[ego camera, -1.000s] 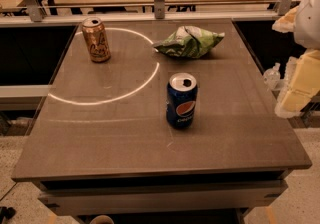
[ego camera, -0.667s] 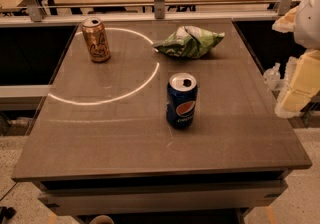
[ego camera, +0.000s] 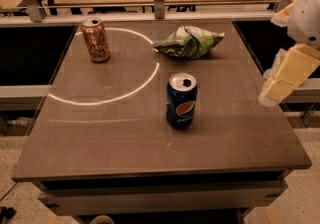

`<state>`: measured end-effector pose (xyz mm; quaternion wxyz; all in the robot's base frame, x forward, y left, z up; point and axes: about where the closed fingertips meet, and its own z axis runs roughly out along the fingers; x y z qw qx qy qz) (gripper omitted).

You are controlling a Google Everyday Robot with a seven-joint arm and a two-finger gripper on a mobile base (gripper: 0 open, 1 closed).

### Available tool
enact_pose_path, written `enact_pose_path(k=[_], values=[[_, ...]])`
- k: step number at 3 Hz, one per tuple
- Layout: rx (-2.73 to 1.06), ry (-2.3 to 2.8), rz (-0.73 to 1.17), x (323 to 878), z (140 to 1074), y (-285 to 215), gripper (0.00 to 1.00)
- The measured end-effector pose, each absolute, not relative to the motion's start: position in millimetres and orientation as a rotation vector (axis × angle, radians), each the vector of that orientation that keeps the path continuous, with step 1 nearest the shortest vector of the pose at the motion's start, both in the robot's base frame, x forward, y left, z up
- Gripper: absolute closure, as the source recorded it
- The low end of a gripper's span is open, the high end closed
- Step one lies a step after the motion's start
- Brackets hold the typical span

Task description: Knock orange can over

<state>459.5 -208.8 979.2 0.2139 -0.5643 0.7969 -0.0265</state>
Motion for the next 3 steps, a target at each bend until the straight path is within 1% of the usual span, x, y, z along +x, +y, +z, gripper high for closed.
enact_pose_path(k=[2,3], values=[[-1.211,2.197,-0.1,516,987,-209,0.0],[-1.025,2.199,-0.013,542,983,-207,0.0]])
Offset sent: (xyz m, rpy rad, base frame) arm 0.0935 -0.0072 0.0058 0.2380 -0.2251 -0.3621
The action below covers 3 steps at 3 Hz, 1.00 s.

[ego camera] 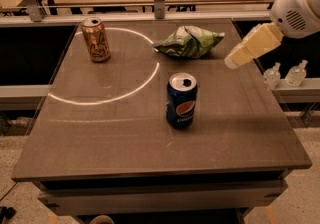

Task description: Knock orange can over

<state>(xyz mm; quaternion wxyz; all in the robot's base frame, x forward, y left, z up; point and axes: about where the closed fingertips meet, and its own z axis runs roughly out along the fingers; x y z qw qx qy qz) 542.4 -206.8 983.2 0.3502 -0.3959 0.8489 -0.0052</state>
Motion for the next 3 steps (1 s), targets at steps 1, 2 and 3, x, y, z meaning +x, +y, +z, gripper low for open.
enact_pose_path(k=[1,2,3], values=[[-0.91,2.15,0.096,568,980,-201,0.0],[-0.863,2.052,0.194,592,987,-188,0.0],[-0.848,1.928,0.263,616,998,-164,0.0]])
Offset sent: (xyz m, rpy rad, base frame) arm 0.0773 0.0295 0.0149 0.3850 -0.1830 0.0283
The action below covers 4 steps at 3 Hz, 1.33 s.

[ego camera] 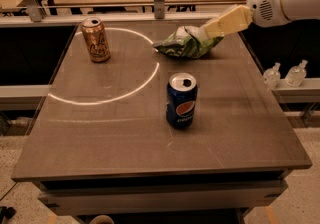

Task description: Knock orange can over

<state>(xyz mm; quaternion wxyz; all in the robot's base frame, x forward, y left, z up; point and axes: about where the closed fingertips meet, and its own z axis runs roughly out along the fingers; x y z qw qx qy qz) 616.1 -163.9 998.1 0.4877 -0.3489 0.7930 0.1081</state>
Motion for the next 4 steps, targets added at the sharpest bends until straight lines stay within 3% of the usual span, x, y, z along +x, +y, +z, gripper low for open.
enact_pose_path(k=[2,4], values=[[-0.93,1.739,0.331,661,1010,-103,0.0],[-1.097,1.66,0.409,672,1003,-34,0.0]])
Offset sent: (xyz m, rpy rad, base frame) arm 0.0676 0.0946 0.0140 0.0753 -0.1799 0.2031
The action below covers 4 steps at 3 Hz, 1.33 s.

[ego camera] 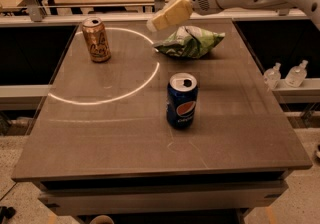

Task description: Knock orange can over

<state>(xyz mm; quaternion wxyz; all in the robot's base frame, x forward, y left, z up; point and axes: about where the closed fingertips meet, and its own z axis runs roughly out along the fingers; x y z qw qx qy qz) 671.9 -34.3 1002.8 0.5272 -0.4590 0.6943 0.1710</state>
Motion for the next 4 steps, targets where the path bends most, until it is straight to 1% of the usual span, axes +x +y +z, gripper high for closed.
enact_pose_path(k=[1,3,4], values=[[-1.143,1.701,0.391,673,992,-12,0.0],[-1.128,1.696,0.394,678,985,-5,0.0],[-1.1,1.669,0.476,692,966,13,0.0]])
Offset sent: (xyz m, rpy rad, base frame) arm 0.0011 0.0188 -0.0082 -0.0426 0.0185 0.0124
